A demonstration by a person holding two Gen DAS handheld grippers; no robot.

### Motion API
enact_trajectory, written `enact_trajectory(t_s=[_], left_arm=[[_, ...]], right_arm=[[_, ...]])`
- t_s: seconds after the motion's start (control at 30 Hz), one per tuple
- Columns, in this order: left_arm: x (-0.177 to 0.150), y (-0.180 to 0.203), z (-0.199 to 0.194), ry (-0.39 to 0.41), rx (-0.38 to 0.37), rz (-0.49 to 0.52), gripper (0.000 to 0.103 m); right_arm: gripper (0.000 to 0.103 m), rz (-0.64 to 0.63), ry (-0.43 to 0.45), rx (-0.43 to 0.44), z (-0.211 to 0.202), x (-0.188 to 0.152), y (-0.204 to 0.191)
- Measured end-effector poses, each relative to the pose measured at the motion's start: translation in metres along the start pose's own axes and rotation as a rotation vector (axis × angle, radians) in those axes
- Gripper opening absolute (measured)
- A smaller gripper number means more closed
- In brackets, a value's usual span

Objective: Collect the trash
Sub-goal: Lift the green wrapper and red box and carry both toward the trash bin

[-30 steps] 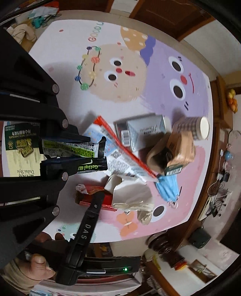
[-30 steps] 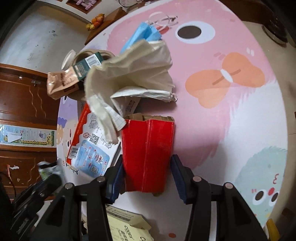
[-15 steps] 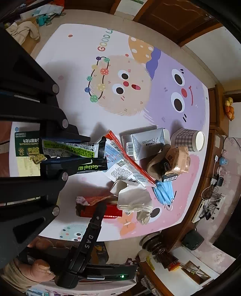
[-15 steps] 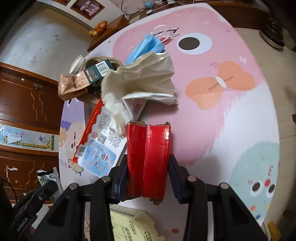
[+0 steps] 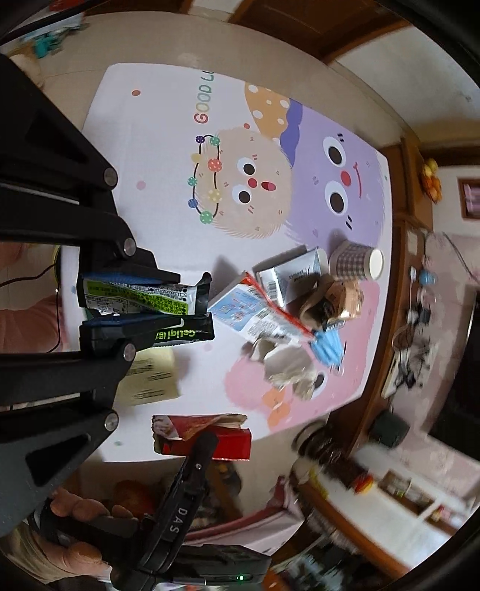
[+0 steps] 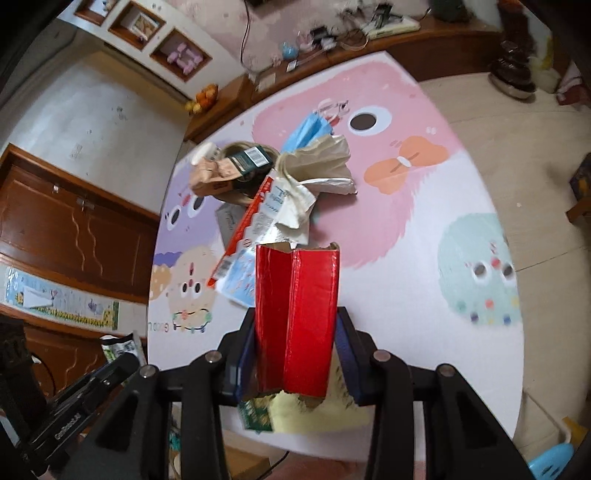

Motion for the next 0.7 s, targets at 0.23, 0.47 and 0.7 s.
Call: enact_trajectory(t_s=[0.23, 0.47, 0.7], left_arm=[[-0.043, -0.028, -0.029, 0.032, -0.089, 0.106, 0.012], [-0.099, -0.047, -0.035, -0.009, -0.143, 0.223, 0.012], [-0.149, -0.049, -0.023, -0.059, -0.144, 0.311, 0.012]], right_arm=[[0.04, 0.09, 0.127, -0.038, -0.037, -0.083, -0.036], [0.04, 0.134, 0.174, -0.097, -0.047, -0.168, -0.065], [0.04, 0.17, 0.115, -0.124, -0.041, -0.235, -0.076]])
Point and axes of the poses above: each gripper's, at about its wrist camera, not at the fingertips, and z roughly the way its jaws point, y to its right, x to its top, the point moved 2 cm from there along z, roughly the way its jaws point, and after that the axes turned 7 degrees about x, right-handed, at the moved point
